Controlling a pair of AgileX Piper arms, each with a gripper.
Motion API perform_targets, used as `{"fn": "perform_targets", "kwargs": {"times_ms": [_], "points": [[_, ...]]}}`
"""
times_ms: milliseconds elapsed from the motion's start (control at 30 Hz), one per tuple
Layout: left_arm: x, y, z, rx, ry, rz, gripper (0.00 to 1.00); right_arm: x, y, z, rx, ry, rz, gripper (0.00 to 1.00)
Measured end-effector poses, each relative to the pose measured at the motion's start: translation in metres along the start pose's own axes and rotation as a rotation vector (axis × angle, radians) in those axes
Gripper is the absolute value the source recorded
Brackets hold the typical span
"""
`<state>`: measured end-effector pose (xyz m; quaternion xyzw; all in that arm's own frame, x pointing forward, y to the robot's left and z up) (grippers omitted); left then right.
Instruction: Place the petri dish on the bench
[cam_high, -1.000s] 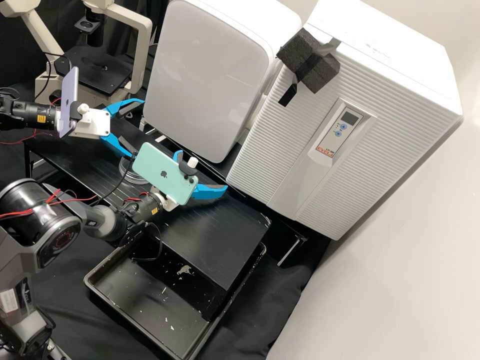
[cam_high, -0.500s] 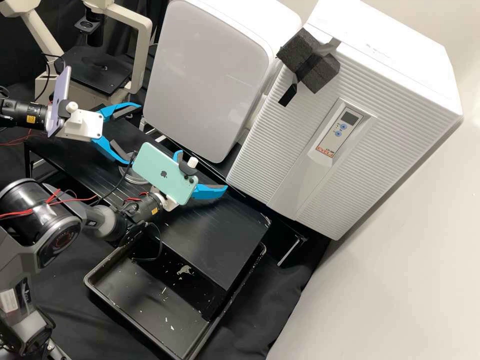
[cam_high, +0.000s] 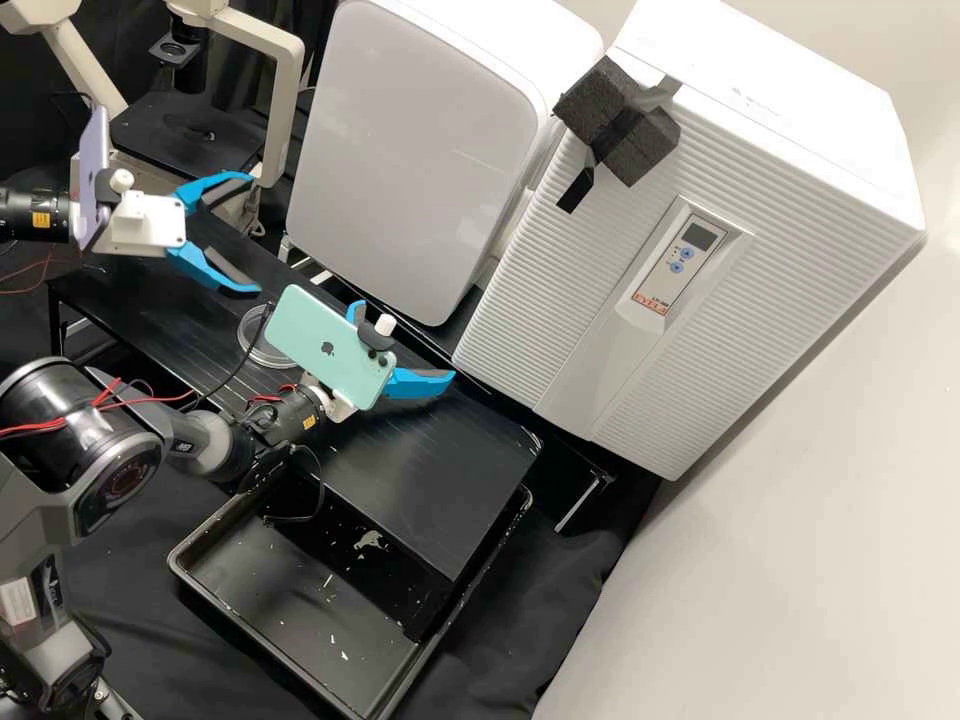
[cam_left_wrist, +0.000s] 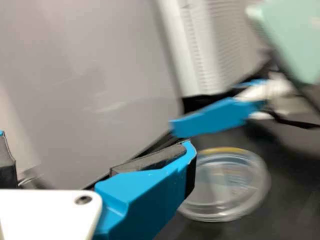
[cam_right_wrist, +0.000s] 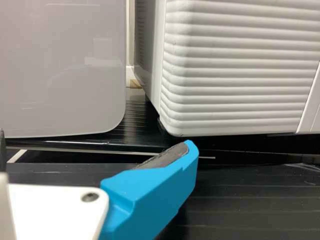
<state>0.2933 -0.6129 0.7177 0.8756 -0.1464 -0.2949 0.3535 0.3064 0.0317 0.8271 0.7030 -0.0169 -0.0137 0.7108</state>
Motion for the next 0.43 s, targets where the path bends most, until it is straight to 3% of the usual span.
{"fn": "perform_targets", "kwargs": {"times_ms": [200, 367, 433], "points": [[-0.026, 0.000, -0.009, -0.025, 0.049, 0.098, 1.00, 0.000, 0.000, 0.000, 0.000, 0.000, 0.000, 1.00], [-0.041, -0.011, -0.016, -0.035, 0.086, 0.128, 1.00, 0.000, 0.000, 0.000, 0.000, 0.000, 0.000, 1.00], [-0.045, -0.015, -0.023, -0.067, 0.122, 0.138, 1.00, 0.000, 0.000, 0.000, 0.000, 0.000, 0.000, 1.00]]}}
